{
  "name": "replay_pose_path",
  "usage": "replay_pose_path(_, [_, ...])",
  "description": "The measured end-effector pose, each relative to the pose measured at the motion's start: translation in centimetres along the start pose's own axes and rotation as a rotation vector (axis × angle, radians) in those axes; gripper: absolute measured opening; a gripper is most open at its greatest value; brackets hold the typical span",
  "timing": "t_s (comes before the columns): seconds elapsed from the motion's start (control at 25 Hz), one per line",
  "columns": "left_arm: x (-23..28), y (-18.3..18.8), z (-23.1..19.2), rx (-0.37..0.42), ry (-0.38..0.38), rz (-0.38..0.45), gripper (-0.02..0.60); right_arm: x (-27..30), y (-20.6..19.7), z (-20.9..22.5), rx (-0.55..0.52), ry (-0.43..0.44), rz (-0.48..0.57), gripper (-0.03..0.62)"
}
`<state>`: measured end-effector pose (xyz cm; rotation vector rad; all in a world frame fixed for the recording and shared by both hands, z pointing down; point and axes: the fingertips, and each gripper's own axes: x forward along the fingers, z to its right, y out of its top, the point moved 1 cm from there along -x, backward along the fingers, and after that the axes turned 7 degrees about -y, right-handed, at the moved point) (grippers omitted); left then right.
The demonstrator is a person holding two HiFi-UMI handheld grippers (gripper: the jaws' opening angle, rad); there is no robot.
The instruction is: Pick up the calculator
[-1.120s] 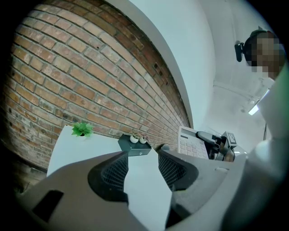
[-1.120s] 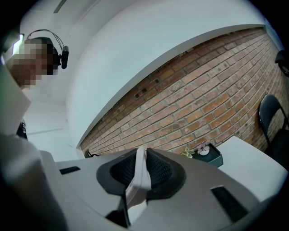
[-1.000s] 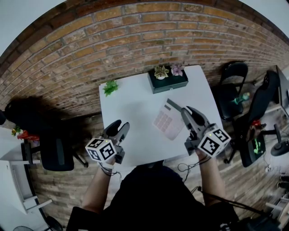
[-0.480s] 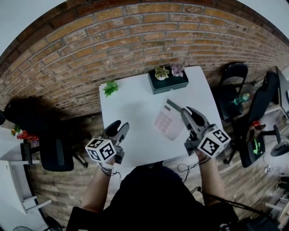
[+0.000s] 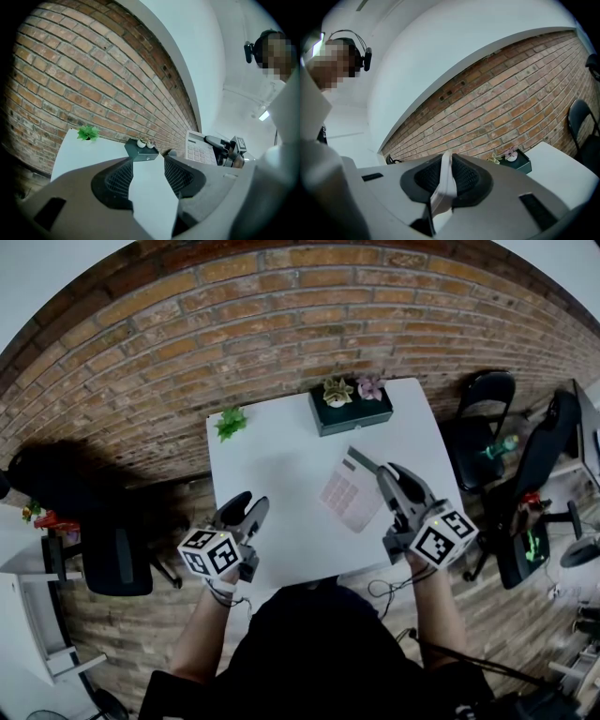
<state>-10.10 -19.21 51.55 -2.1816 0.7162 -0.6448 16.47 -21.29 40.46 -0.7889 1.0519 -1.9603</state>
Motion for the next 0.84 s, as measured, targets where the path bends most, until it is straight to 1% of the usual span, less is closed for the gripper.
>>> replay_pose_path(0.48, [-0.14,0.08,-0.25,-0.008,-0.003,0.000,0.206,0.00,-0.19,0.02,0.014,-0.012,0.005,0.055])
replay_pose_path(0.84, [-0.93,-0.07,-0.17,-0.010,-0.016,-0.001,0.206,-0.29,-0.24,-0.82,0.005,-0.019,0.008,0.055])
